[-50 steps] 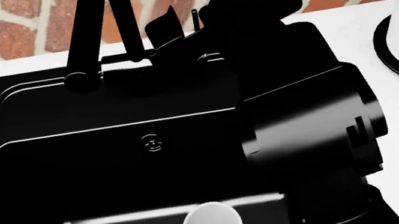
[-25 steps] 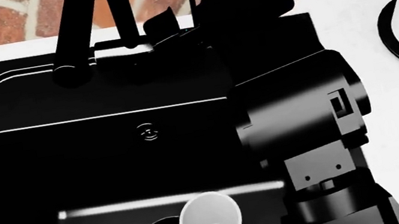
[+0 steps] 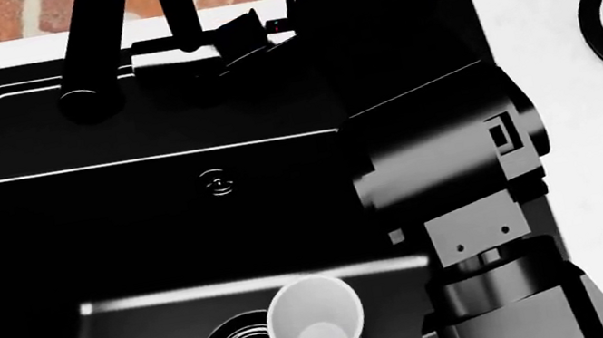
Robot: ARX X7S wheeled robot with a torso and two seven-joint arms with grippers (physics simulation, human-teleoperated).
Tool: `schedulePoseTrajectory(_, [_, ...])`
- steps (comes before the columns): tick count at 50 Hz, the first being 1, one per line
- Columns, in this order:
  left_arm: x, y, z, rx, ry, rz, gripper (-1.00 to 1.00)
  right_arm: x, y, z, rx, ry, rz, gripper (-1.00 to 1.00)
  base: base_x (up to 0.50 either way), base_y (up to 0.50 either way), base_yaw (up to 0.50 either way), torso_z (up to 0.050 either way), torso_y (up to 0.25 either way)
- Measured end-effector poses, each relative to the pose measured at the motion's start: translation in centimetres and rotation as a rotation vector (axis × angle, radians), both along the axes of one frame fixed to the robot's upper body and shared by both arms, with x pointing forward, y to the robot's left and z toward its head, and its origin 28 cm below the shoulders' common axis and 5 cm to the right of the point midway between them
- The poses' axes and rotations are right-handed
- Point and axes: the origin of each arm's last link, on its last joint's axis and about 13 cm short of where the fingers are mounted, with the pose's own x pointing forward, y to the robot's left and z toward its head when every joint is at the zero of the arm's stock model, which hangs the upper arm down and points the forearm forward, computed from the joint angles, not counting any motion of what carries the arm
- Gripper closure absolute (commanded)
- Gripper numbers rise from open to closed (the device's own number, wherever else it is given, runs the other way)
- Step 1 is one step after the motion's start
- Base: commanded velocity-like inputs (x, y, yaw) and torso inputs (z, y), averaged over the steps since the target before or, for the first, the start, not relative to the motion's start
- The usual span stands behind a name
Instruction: Turn on the sink faucet.
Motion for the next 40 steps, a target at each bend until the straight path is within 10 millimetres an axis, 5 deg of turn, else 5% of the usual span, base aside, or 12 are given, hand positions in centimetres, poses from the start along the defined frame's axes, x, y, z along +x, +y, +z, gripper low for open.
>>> schedulePoseTrajectory(26, [-0.52,0.11,0.33,0.01,-0.005,0.004,-1.0,0.22,-0.3,0.28,-0.008,-0.01,-0.015,-1.0,0.0,0.0,0.0,0.023,-0.054])
schedulePoseTrajectory(40, [-0.71,0.19,0.07,0.003,0.0,0.001,-1.0,0.41,-0.4,0.21,0.017,-0.015,-0.012,-1.0,0.0,0.0,0.0,0.0,0.0])
